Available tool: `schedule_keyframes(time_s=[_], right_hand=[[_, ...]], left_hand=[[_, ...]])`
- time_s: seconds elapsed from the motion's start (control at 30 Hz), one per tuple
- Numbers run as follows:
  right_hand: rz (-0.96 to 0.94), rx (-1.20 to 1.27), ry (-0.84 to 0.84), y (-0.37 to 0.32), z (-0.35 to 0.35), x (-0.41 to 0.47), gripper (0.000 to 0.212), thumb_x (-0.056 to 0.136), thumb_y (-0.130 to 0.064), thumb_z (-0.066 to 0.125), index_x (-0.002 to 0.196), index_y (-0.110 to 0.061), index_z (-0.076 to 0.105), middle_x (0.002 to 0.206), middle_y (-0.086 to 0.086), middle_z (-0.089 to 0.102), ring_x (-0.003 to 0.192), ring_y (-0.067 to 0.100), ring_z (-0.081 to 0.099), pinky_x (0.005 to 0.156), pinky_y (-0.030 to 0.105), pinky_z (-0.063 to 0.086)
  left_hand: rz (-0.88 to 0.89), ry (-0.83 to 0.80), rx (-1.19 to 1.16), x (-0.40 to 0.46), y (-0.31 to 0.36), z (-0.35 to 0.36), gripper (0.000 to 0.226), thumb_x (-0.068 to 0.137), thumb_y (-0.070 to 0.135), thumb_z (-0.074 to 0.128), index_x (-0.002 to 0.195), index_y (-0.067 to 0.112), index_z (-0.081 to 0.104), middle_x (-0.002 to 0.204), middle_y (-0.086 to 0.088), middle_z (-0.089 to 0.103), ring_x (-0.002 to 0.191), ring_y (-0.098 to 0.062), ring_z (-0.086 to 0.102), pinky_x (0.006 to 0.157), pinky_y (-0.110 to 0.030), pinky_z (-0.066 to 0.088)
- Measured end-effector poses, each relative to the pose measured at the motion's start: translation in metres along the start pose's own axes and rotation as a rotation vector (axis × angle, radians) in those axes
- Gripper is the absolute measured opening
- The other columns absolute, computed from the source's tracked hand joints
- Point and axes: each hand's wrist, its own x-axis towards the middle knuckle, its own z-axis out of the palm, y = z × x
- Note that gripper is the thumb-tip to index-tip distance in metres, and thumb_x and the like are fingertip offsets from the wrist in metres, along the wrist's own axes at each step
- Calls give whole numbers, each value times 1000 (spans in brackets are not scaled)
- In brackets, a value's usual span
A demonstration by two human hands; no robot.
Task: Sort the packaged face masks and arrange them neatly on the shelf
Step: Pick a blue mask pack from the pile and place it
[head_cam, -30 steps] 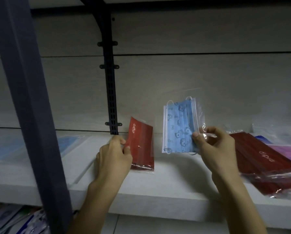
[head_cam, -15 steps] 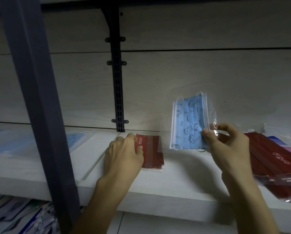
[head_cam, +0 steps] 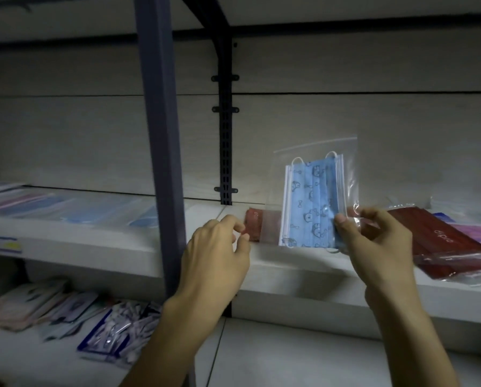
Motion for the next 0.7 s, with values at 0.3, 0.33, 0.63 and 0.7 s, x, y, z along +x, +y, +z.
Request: schedule_keyframes(time_s=[0.3,0.33,0.63,0.7], right_hand=[[11,93,-106,-48,16,-92,12,89,-14,67,100,-12,62,73,8,70,61,3,66,52,17,47],[14,109,-119,-52,20,-100,10,89,-14,67,98,-13,62,71,5,71,60,1,66,49,14,45],[4,204,-292,-75,83,-152,7,90,-10,65,93,-13,59,68,-8,71,62,0,68,46,12,47],[6,196,-326,-76,105,-155,6,90,-11,64,93,-12,59,68,-6,71,63,1,68,48,14,50]], left_hand=[[-50,69,18,-60,-39,-85,6,93,27,57,98,28,59,84,12,56,72,-1,51,53,-7,31],[-59,64,23,-67,-46,-93,5,92,27,57,97,28,59,84,12,57,74,-2,52,52,-8,30],[-180,99,103,-89,-107,-146,11,92,28,57,101,23,63,86,9,60,78,-9,55,66,-22,38],[-193,96,114,-85,-124,-154,12,92,27,57,101,22,63,85,8,59,78,-10,56,66,-24,40]])
